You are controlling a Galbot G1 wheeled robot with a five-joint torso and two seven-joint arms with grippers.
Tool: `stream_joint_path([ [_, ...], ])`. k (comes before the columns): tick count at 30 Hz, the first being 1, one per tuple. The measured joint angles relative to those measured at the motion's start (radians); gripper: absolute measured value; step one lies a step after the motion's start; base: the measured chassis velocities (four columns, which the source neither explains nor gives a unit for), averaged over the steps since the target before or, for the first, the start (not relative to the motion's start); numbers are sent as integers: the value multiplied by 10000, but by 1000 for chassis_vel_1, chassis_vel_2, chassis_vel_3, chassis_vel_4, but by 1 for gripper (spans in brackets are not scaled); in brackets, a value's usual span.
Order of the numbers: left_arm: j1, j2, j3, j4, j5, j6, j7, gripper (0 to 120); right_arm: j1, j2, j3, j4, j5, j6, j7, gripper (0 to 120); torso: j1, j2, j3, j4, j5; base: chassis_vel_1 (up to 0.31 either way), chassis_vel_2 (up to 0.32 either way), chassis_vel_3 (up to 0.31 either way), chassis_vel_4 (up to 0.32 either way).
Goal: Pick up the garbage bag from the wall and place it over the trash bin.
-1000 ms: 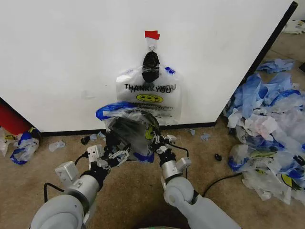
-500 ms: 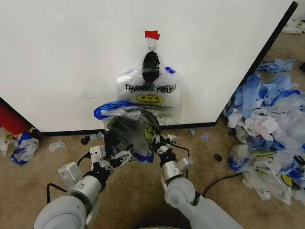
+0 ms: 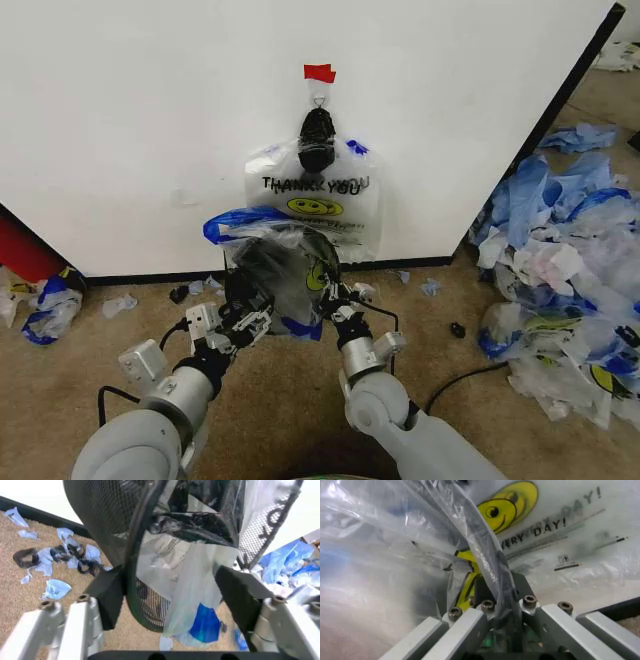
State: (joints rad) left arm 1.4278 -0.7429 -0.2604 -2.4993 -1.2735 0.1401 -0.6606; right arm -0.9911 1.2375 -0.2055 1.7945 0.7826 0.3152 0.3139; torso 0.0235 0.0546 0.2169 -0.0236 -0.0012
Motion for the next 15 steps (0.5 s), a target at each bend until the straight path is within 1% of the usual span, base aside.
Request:
stream_joint_path([
  [2,46,47,0,-2,-9,33,143,65,56,8,39,-82,142,-36,-35,0,0,0,0,0,0,0,0,0,0],
  [6,118,195,-25,-8,-12,172,332,81,129,-5,118,-186,554,-202,-53,0,0,0,0,1,0,0,0,0,0],
  [7,123,239,-47,-12,-4,196,341,84,135,-19,134,-214,577,-217,-53,0,0,0,0,1,1,0,0,0,0],
  [8,123,239,-47,-12,-4,196,341,84,135,-19,134,-214,577,-217,-53,0,0,0,0,1,1,0,0,0,0],
  [9,122,274,-66,-14,-2,206,342,89,138,-36,147,-231,586,-224,-53,0,0,0,0,1,1,0,0,0,0],
  [10,117,292,-75,-14,0,208,342,91,137,-46,154,-237,589,-228,-52,0,0,0,0,0,0,0,0,0,0],
  [11,69,326,-98,-15,1,206,327,97,142,-65,176,-261,588,-237,-47,0,0,0,0,-1,0,0,0,0,0],
  [15,-53,385,-165,-16,-1,99,311,100,174,-102,245,-360,424,-236,-45,0,0,0,0,0,0,0,0,0,0],
])
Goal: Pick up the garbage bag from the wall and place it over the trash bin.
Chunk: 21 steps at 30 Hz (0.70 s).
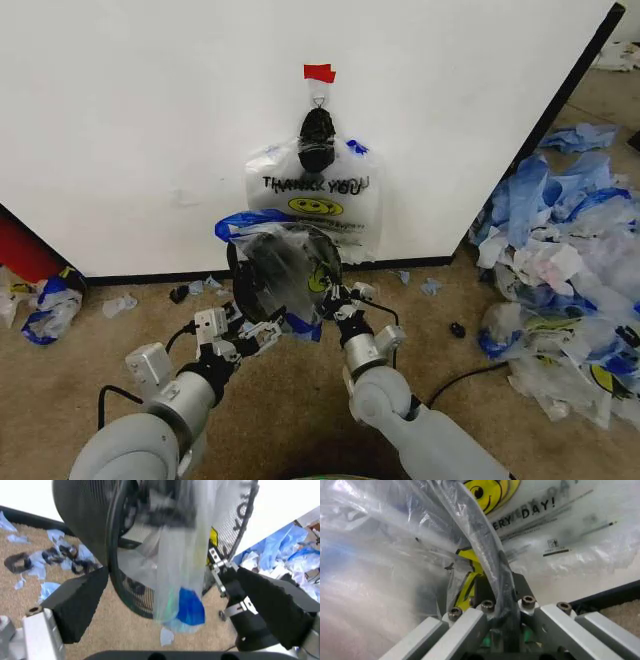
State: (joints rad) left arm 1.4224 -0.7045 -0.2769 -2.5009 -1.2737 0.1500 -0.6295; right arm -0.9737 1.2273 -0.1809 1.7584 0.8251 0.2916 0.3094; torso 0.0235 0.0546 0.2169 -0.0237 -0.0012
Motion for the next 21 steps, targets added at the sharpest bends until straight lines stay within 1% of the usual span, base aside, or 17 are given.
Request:
stream_joint_path([
  [8,180,-3,-55,0,-110,-250,221,100,95,-8,145,-136,-353,-5,192,0,0,0,0,1,0,0,0,0,0],
  [14,329,-47,-73,0,-609,-587,476,100,99,-15,114,-106,-781,-29,595,0,0,0,0,2,0,0,0,0,0],
  [17,206,-111,-57,0,-1145,-983,795,100,13,-51,46,44,-970,-111,848,0,0,0,0,-1,0,0,0,0,0],
  [20,101,-213,58,0,-1467,-1457,1124,100,-95,-86,-67,121,-1144,-143,903,0,0,0,0,0,0,0,0,0,0],
  [21,101,-213,58,0,-1467,-1457,1124,100,-95,-86,-67,121,-1144,-143,903,0,0,0,0,0,0,0,0,0,0],
])
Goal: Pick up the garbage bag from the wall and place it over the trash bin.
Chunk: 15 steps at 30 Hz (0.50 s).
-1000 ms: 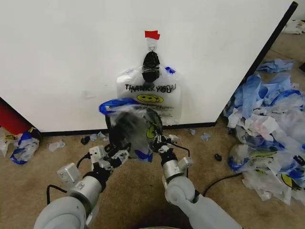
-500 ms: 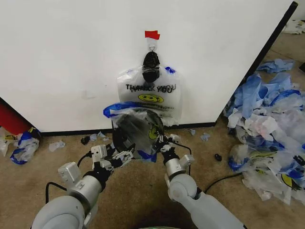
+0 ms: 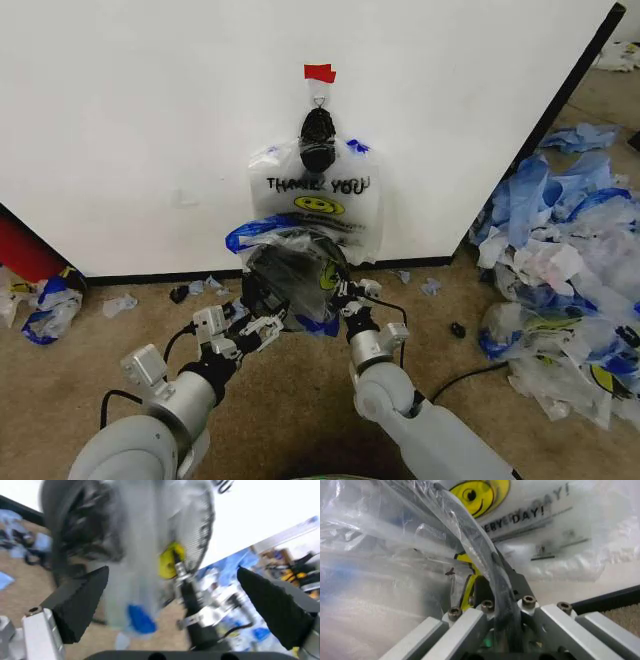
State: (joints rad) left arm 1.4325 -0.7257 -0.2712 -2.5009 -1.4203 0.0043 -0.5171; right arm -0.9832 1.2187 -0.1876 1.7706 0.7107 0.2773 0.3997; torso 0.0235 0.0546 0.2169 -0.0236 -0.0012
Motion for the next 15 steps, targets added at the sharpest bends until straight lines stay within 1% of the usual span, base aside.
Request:
stream_joint_path([
  [4,-169,-101,85,0,-255,-178,134,100,-126,72,-124,80,-117,0,8,0,0,0,0,-1,0,0,0,0,0],
  [15,-190,-57,181,6,-132,-36,95,100,-33,39,-232,311,31,-49,84,0,0,0,0,0,0,0,0,0,0],
])
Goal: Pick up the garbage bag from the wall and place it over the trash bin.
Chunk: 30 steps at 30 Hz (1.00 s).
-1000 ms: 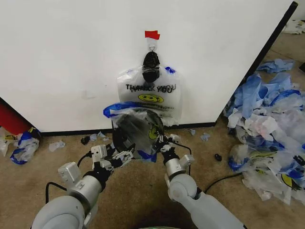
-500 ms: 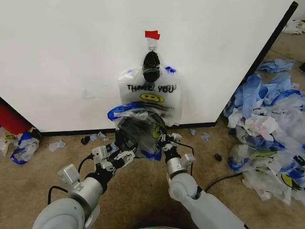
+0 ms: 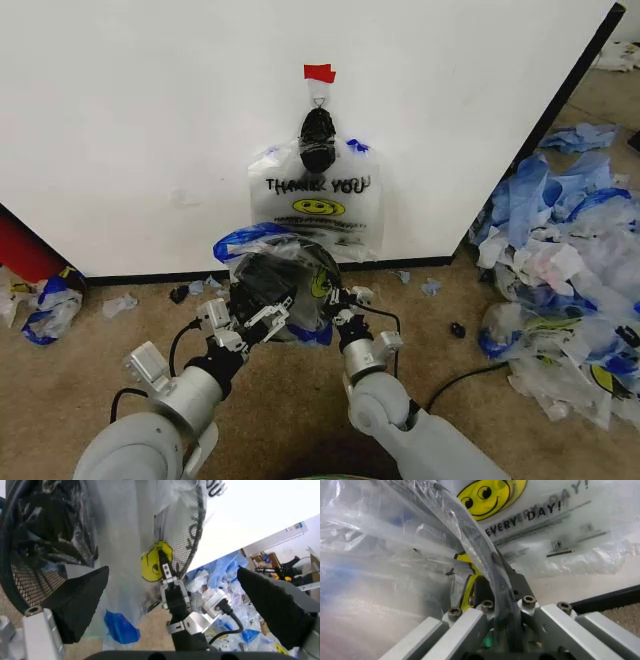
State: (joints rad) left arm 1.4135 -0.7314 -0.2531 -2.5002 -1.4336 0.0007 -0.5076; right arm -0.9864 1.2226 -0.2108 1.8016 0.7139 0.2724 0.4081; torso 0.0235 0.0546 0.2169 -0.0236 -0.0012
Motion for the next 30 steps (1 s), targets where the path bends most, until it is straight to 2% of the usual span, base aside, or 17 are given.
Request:
stream_joint_path([
  [21,-363,593,285,3,682,174,338,100,166,-76,49,-26,244,-24,-48,0,0,0,0,0,-1,0,0,0,0],
  [30,-518,862,661,424,1007,208,542,100,314,-137,122,-5,442,-24,-52,0,0,0,0,0,-1,0,0,0,0],
])
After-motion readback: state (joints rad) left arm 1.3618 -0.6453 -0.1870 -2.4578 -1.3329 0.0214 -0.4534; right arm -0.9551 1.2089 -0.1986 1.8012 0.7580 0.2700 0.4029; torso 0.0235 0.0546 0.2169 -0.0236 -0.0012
